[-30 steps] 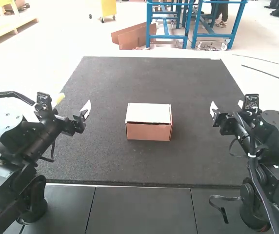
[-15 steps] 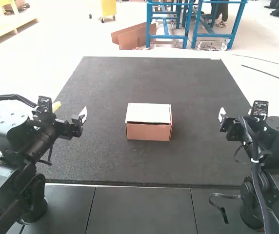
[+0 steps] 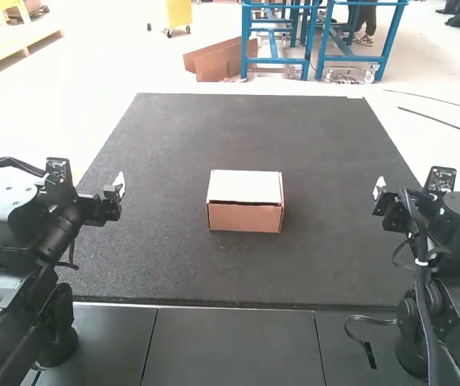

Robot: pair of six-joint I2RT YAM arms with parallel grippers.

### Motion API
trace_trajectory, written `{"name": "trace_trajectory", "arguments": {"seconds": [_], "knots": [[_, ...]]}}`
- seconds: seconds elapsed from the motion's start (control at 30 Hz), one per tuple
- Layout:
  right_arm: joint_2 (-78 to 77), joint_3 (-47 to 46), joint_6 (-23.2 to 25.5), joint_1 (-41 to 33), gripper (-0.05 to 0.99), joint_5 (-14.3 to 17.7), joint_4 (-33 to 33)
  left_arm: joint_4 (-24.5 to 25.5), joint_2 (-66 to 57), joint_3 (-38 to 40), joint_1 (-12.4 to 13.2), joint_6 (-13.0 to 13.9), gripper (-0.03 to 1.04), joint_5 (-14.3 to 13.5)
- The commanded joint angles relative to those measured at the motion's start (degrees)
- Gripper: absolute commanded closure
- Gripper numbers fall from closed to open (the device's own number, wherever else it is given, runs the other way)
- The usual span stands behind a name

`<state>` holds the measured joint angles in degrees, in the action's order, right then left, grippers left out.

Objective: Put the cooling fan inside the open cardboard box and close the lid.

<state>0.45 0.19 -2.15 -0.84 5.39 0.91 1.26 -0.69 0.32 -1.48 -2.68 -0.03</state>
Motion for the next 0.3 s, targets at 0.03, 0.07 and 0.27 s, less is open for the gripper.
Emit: {"name": "trace_trajectory", "arguments": {"seconds": [0.03,0.07,0.27], "knots": [[-0.36,-0.19,-0.13,0.49,0.02,0.06,0.41,-0.47,0.69,-0.40,0.95,0.74,0.05,-0.49],[-0.36,-0.19,-0.13,0.49,0.02,-0.03,0.41,-0.55,0.69,-0.32,0.95,0.74,0.05,-0.49],[-0.36,-0.19,-0.13,0.49,0.02,-1.87,0.06,-0.55,0.69,-0.32,0.68,1.10,0.05,-0.41]]}}
